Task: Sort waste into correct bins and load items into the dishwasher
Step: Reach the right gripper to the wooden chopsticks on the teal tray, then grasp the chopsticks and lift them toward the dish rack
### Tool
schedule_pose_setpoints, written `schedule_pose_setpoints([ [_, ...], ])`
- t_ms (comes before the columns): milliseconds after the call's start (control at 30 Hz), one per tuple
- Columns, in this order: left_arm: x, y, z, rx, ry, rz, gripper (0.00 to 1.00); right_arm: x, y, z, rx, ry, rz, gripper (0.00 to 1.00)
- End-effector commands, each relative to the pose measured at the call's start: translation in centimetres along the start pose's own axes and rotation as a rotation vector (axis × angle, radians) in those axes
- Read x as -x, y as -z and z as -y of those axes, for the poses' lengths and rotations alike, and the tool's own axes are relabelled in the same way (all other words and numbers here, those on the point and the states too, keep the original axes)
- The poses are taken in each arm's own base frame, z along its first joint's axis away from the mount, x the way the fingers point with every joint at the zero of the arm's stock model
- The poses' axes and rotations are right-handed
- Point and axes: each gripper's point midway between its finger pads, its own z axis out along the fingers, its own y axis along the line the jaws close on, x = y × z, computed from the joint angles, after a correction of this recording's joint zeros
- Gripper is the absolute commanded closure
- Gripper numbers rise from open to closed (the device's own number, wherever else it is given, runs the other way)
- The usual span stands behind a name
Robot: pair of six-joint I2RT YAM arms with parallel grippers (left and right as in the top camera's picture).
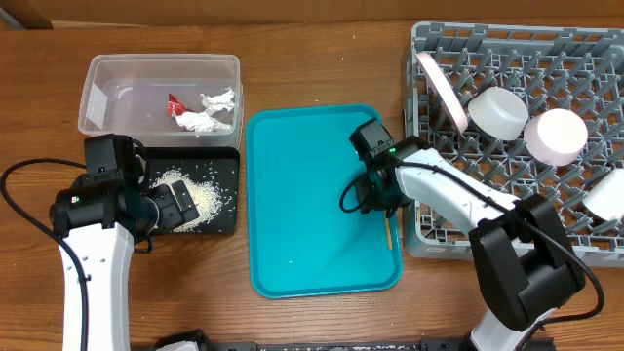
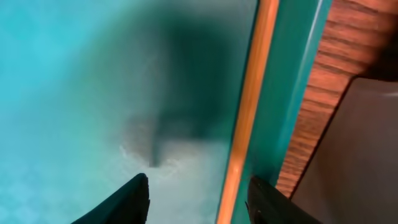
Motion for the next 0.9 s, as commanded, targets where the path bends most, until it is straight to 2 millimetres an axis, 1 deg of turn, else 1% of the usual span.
schedule_pose_setpoints([
  [0,0.2,0.2,-0.2,0.004,-0.005,0.004,0.00,0.1,-0.3,0.3,-0.026,-0.003,0.008,0.46],
  [100,0.2,0.2,-0.2,0.004,-0.005,0.004,0.00,-0.2,-0.5,0.3,-0.028,-0.002,0.000,0.46],
  [333,0.2,0.2,-0.2,0.004,-0.005,0.004,0.00,-1.7,-1.8,0.7,-0.031,-0.001,-0.033,0.44],
  [433,0.2,0.2,-0.1,0.003,-0.006,0.004,0.00,-1.8,-1.8,0.6,-0.026,-0.001,-0.036,0.44],
  [500,0.2,0.2,-0.2,0.004,-0.005,0.004,0.00,-1.9,-1.8,0.2,0.000,-0.001,-0.040,0.44],
  [533,0.2,0.2,-0.2,0.004,-0.005,0.004,0.00,-1.8,-1.8,0.1,0.007,-0.001,-0.040,0.46],
  [567,0.2,0.2,-0.2,0.004,-0.005,0.005,0.00,-1.8,-1.8,0.0,0.007,-0.001,-0.038,0.56],
  [600,0.2,0.2,-0.2,0.004,-0.005,0.004,0.00,-1.8,-1.8,0.0,0.007,-0.001,-0.037,0.60],
  [633,0.2,0.2,-0.2,0.004,-0.005,0.005,0.00,-1.8,-1.8,0.0,0.007,-0.001,-0.037,0.68],
  [667,0.2,0.2,-0.2,0.004,-0.005,0.004,0.00,-1.8,-1.8,0.0,0.008,-0.001,-0.036,0.69],
  [700,0.2,0.2,-0.2,0.004,-0.005,0.004,0.00,-1.8,-1.8,0.0,0.007,-0.001,-0.037,0.74],
  [867,0.2,0.2,-0.2,0.004,-0.005,0.004,0.00,-1.8,-1.8,0.0,0.008,-0.001,-0.037,0.83],
])
